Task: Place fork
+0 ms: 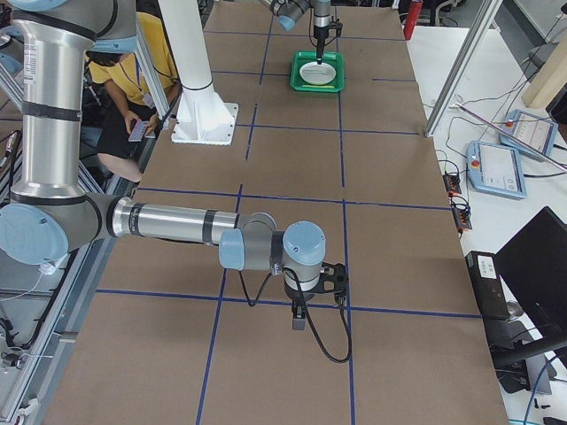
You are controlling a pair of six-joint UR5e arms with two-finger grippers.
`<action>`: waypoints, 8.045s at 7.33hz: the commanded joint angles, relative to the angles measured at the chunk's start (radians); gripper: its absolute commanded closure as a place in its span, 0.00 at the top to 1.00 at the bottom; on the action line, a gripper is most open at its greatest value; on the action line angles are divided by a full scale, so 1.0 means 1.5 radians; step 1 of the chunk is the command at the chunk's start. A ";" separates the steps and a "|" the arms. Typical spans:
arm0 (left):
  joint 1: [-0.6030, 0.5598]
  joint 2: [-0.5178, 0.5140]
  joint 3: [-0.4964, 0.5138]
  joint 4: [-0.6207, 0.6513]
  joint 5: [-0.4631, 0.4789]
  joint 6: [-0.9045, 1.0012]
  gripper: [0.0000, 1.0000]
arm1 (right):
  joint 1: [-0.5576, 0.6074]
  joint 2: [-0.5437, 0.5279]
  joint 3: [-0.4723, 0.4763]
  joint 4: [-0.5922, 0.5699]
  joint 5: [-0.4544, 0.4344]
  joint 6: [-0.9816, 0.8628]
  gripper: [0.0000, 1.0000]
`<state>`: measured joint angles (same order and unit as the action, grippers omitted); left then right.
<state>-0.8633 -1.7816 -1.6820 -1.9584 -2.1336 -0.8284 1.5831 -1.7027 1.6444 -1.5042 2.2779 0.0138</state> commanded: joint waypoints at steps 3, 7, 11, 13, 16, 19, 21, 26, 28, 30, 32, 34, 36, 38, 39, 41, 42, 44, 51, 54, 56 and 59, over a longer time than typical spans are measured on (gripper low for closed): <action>0.033 -0.017 0.040 0.000 0.014 -0.001 0.72 | 0.000 0.000 0.000 0.000 0.000 0.000 1.00; 0.034 -0.016 0.051 0.000 0.014 0.000 0.58 | 0.000 0.000 0.000 0.000 0.000 0.000 1.00; 0.034 -0.016 0.055 0.001 0.013 -0.006 0.51 | 0.000 0.000 0.000 0.000 0.000 0.000 1.00; 0.034 -0.016 0.059 0.001 0.013 -0.007 0.49 | 0.000 0.000 0.000 0.000 0.000 -0.001 1.00; 0.034 -0.016 0.056 0.003 0.009 -0.007 0.03 | 0.000 0.000 0.000 0.000 0.000 0.000 1.00; 0.015 -0.006 0.034 0.010 0.006 0.001 0.00 | 0.000 0.000 0.000 0.000 0.000 0.000 1.00; -0.040 0.006 -0.005 0.056 0.005 0.026 0.00 | 0.000 0.000 0.000 0.000 0.000 0.000 1.00; -0.071 0.061 0.033 0.053 0.008 0.064 0.00 | 0.000 0.000 0.000 0.000 0.000 0.000 1.00; -0.069 0.052 0.033 0.052 0.005 0.036 0.00 | 0.000 0.000 0.000 0.000 0.000 0.000 1.00; -0.068 0.044 0.035 0.052 0.005 0.031 0.00 | 0.000 0.000 0.000 0.000 0.000 0.000 1.00; -0.058 0.044 0.046 0.052 0.005 0.032 0.00 | 0.000 0.000 0.000 0.000 0.000 0.000 1.00; -0.036 0.044 0.051 0.053 0.004 0.033 0.00 | 0.000 0.000 0.000 0.000 0.000 0.000 1.00; -0.033 0.043 0.051 0.052 0.004 0.036 0.10 | 0.000 0.000 0.000 0.000 0.000 0.000 1.00; -0.034 0.040 0.051 0.052 0.005 0.041 0.95 | 0.000 0.000 0.000 0.000 -0.001 0.000 1.00; -0.034 0.041 0.049 0.053 0.005 0.042 0.99 | 0.000 0.000 0.000 0.000 0.000 0.000 1.00; -0.039 0.048 0.024 0.059 0.004 0.046 1.00 | 0.000 0.000 0.000 0.000 0.000 0.000 1.00; -0.058 0.059 0.001 0.061 0.004 0.072 1.00 | 0.000 0.000 0.000 0.000 0.000 0.000 1.00; -0.181 0.109 -0.003 0.063 -0.043 0.253 1.00 | 0.000 0.000 0.000 0.001 0.000 0.000 1.00; -0.471 0.183 -0.003 0.306 -0.127 0.597 1.00 | 0.000 0.000 0.000 0.000 0.000 0.000 1.00; -0.469 0.180 -0.004 0.301 -0.126 0.594 1.00 | 0.000 0.000 0.000 0.000 -0.001 0.000 1.00; -0.468 0.174 0.002 0.300 -0.126 0.598 1.00 | 0.000 0.000 0.000 0.000 0.000 0.000 1.00; -0.468 0.174 0.002 0.299 -0.126 0.598 1.00 | 0.000 0.000 0.000 0.000 0.000 0.000 1.00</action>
<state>-1.5647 -1.5198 -1.6790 -1.5092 -2.3224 0.0689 1.5831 -1.7027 1.6444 -1.5045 2.2779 0.0138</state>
